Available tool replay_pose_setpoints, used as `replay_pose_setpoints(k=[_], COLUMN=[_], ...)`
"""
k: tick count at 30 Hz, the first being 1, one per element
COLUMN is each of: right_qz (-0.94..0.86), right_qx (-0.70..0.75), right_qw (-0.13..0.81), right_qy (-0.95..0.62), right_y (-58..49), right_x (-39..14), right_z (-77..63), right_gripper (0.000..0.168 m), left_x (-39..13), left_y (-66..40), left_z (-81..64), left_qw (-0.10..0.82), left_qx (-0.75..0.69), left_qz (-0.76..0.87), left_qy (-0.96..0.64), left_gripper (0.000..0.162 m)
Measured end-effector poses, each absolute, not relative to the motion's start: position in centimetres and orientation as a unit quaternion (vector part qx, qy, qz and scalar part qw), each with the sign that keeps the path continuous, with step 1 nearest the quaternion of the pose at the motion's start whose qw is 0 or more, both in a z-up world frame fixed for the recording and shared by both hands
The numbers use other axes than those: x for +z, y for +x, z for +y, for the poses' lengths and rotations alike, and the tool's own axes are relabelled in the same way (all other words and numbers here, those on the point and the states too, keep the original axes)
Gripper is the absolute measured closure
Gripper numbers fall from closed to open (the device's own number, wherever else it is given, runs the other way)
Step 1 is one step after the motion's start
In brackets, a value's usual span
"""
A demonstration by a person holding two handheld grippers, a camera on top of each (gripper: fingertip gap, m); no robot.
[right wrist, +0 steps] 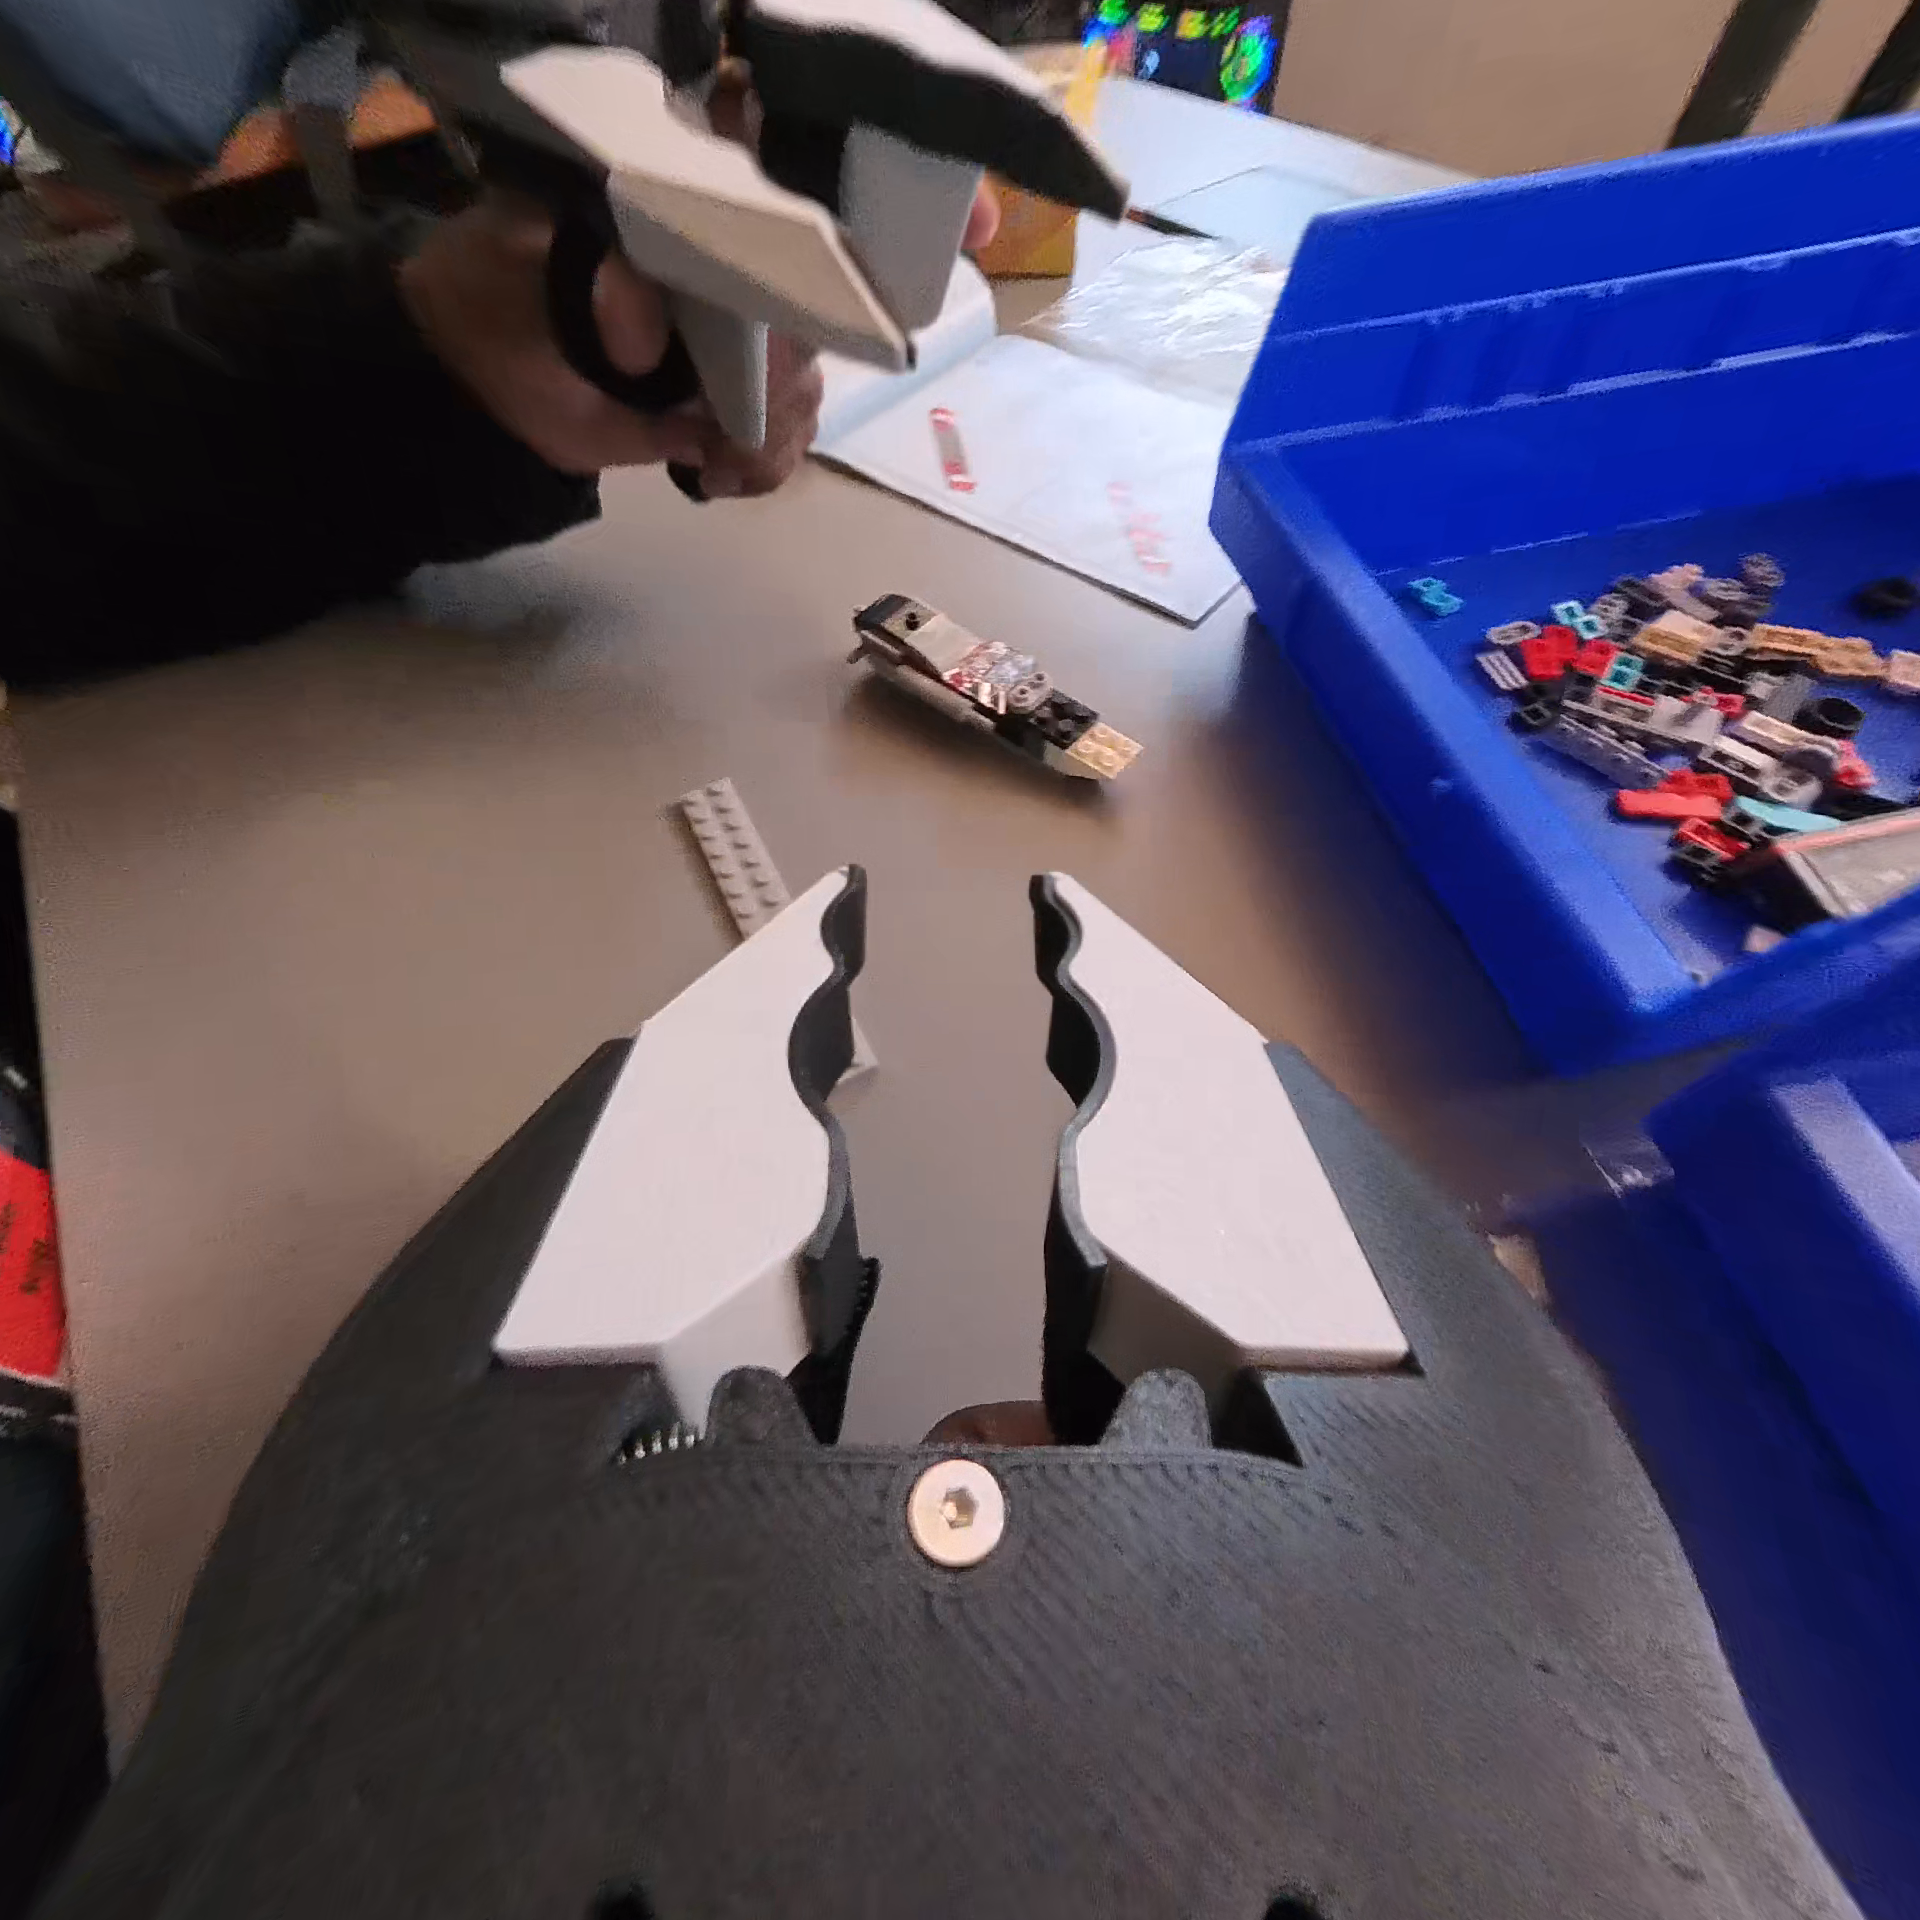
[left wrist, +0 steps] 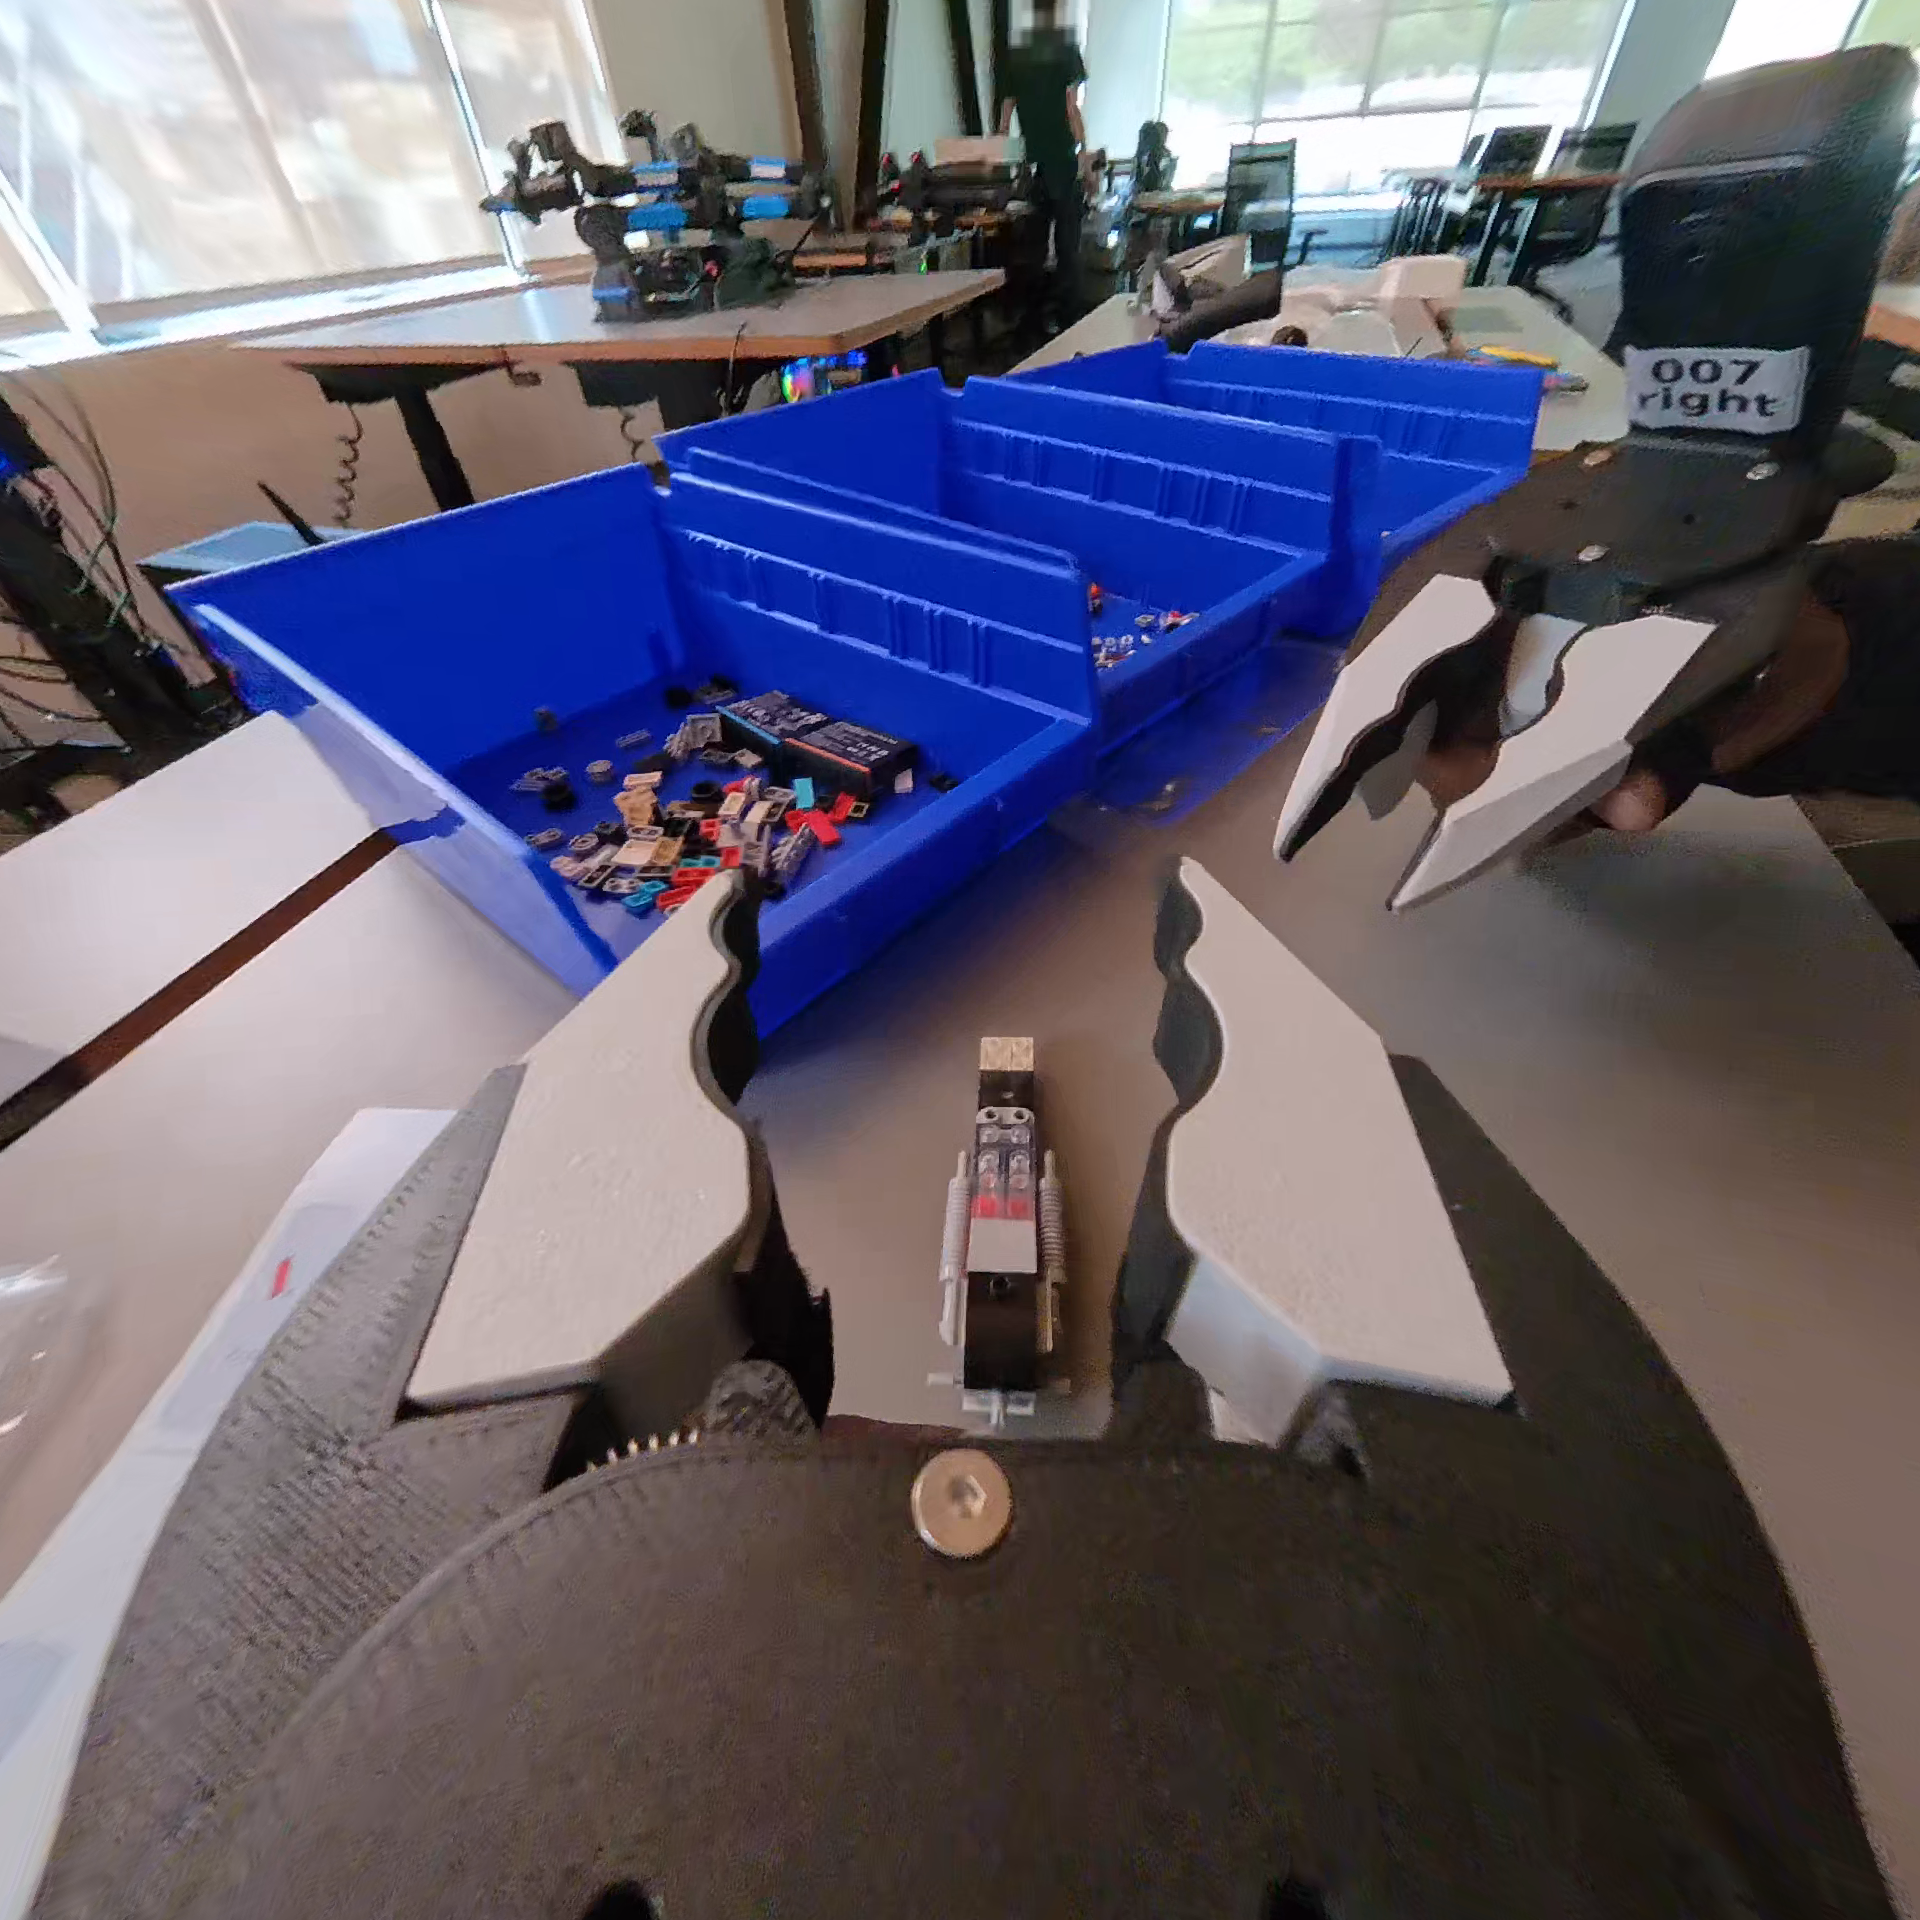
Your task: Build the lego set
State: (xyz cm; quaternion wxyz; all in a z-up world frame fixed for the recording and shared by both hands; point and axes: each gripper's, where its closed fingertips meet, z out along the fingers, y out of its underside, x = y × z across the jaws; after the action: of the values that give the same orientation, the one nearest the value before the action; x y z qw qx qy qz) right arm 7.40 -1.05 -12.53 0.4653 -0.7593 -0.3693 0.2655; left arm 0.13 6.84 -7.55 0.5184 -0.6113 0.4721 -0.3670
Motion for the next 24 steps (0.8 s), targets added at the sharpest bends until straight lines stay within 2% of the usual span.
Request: replay_pose_setpoints(k=[7, 24], right_qz=[-0.338, -0.322], right_qx=[0.259, 0.275], right_qw=[0.496, 0.457], right_qy=[-0.757, -0.782], right_y=[8.0, 8.0], right_x=[-12.9, -13.9], right_z=[-0.7, -0.1], right_gripper=[0.135, 0.137], left_x=[-8.8, -9.2], left_y=[0.1, 0.5], left_z=[5.8, 5.7], left_qw=[0.515, 0.476], left_qx=[-0.419, -0.469], left_qz=[0.44, 0.412], left_qy=[-0.605, -0.619], left_gripper=[0.09, 0.092])
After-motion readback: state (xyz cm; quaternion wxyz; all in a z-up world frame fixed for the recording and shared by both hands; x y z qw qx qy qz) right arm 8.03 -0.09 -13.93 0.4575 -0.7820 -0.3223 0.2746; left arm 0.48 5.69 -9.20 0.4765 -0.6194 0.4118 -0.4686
